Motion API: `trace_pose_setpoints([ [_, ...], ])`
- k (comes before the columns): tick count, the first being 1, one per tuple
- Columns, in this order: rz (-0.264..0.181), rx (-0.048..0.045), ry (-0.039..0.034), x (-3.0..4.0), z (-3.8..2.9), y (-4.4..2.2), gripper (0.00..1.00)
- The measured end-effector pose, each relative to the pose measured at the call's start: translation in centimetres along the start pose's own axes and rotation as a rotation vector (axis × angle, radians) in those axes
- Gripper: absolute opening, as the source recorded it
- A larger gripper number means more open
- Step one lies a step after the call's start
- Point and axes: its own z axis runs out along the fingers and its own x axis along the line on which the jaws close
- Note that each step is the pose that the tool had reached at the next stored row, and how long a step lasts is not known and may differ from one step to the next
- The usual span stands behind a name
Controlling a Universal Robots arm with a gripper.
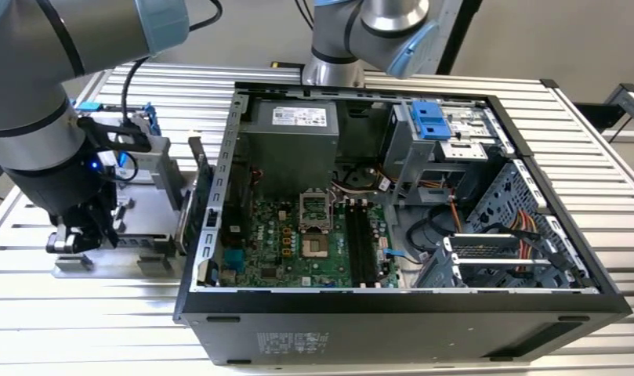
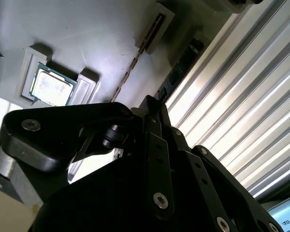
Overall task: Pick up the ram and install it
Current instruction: 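Pick up the ram and move it above insertion slot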
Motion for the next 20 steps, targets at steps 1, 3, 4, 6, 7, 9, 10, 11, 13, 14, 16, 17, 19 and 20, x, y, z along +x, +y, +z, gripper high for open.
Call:
trace_pose_setpoints([
  [1, 0.000, -0.0002, 0.0000, 0.00, -0.10, 0.00, 0.00],
  [3, 0.000, 0.0000, -0.0002, 0.00, -0.29, 0.01, 0.00],
  [4, 0.000, -0.0001, -0.0001, 0.00, -0.39, 0.01, 0.00],
  [6, 0.000, 0.0000, -0.0002, 0.00, -0.63, 0.03, 0.00],
  [7, 0.000, 0.0001, -0.0001, 0.00, -0.75, 0.04, 0.00],
  [9, 0.000, 0.0004, -0.0002, 0.00, -0.94, 0.07, 0.00],
  [10, 0.000, 0.0006, -0.0002, 0.00, -1.02, 0.08, 0.00],
  [11, 0.000, 0.0008, -0.0002, 0.00, -1.11, 0.09, 0.00],
  [13, 0.000, 0.0009, -0.0002, 0.00, -1.26, 0.10, 0.00],
  [14, 0.000, 0.0010, -0.0002, -0.01, -1.33, 0.10, 0.00],
  [16, 0.000, 0.0012, -0.0003, -0.01, -1.34, 0.10, 0.00],
  [17, 0.000, 0.0013, -0.0004, -0.01, -1.34, 0.10, 0.00],
  [19, 0.000, 0.0011, -0.0002, -0.01, -1.36, 0.10, 0.00],
  [20, 0.000, 0.0012, -0.0002, 0.00, -1.36, 0.10, 0.00],
])
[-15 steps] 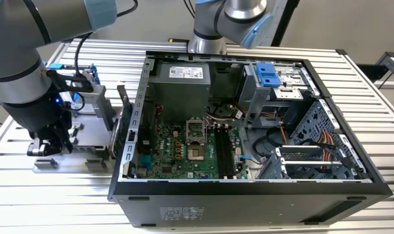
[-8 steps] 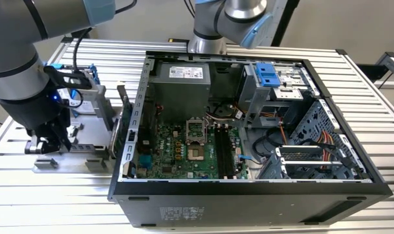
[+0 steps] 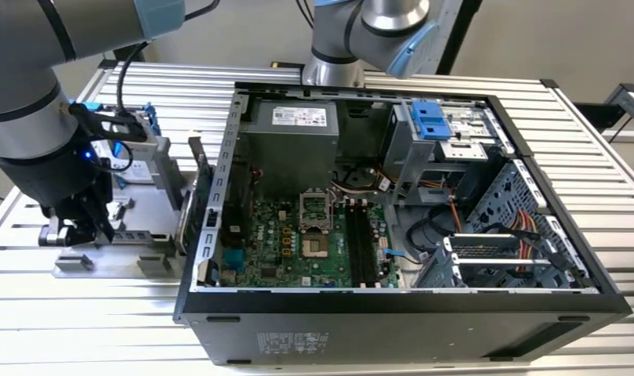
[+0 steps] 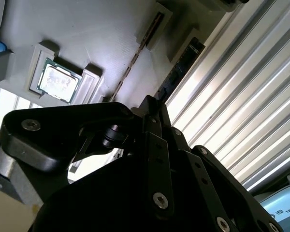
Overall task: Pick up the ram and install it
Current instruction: 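Pick up the ram and move it above insertion slot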
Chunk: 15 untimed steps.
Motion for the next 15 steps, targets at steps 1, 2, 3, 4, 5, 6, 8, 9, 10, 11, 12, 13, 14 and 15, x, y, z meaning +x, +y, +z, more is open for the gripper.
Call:
trace_pose_setpoints([
  [1, 0.000, 0.0000, 0.0000, 0.00, 0.00, 0.00, 0.00],
  [2, 0.000, 0.0000, 0.0000, 0.00, -0.01, 0.00, 0.00],
  [3, 0.000, -0.0002, 0.0002, 0.00, -0.06, 0.01, 0.00],
  [4, 0.000, -0.0004, 0.0004, 0.00, -0.13, 0.01, 0.00],
  [5, 0.000, -0.0002, 0.0002, 0.00, -0.20, 0.01, 0.00],
  [6, 0.000, 0.0000, 0.0000, 0.00, -0.28, 0.01, 0.00],
  [8, 0.000, 0.0000, 0.0000, 0.00, -0.46, 0.02, 0.00],
  [9, 0.000, 0.0001, 0.0000, -0.01, -0.55, 0.02, 0.00],
  [10, 0.000, 0.0000, 0.0000, 0.00, -0.64, 0.03, 0.00],
  [11, 0.000, 0.0000, 0.0000, -0.01, -0.74, 0.03, 0.00],
  [12, 0.000, 0.0000, 0.0001, 0.00, -0.83, 0.03, 0.00],
  [13, 0.000, 0.0002, 0.0000, -0.01, -0.90, 0.03, 0.00],
  [14, 0.000, 0.0005, 0.0000, -0.01, -0.97, 0.03, 0.00],
  [15, 0.000, 0.0006, 0.0000, 0.00, -1.03, 0.03, 0.00],
])
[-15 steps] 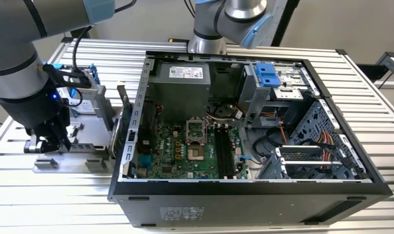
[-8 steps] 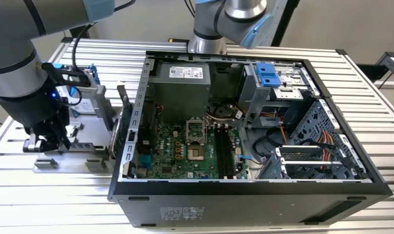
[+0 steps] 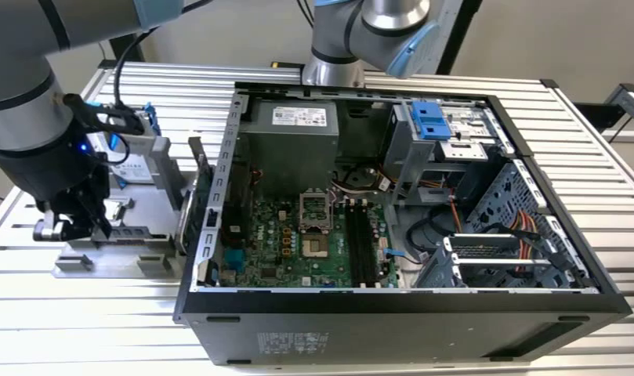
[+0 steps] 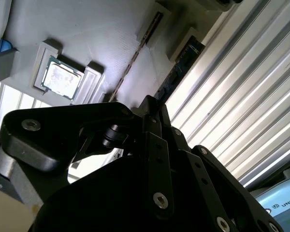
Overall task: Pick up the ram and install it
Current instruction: 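Pick up the ram and move it above insertion slot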
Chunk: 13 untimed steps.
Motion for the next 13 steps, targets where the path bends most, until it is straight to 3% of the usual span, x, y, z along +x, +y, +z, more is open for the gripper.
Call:
trace_pose_setpoints([
  [9, -0.003, 0.0033, -0.0009, 0.00, -0.57, 0.02, 0.00],
  [13, -0.005, 0.0114, -0.0039, 0.00, -0.71, 0.03, 0.00],
])
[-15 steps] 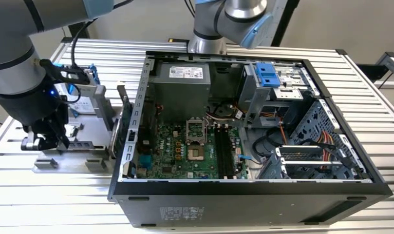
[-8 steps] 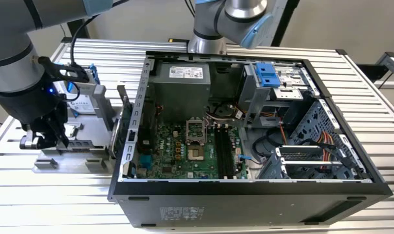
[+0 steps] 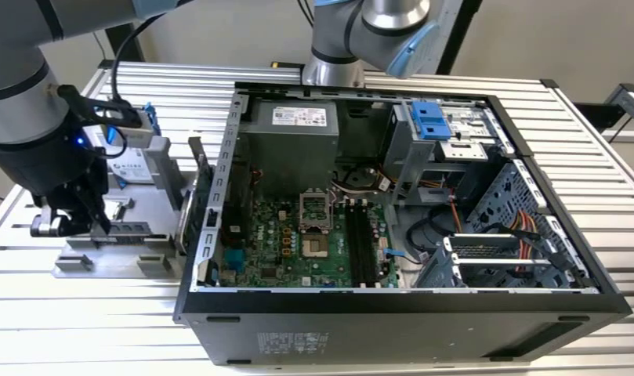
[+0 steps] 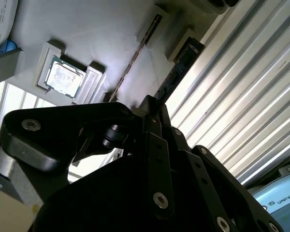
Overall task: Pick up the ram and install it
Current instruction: 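Pick up the ram and move it above insertion slot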
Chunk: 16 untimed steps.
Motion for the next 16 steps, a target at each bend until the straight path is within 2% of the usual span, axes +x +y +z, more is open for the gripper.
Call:
trace_pose_setpoints([
  [3, -0.002, 0.0085, -0.0046, 0.00, -0.12, 0.00, 0.00],
  [16, 0.001, 0.0092, -0.0061, -0.02, -1.07, 0.03, 0.00],
])
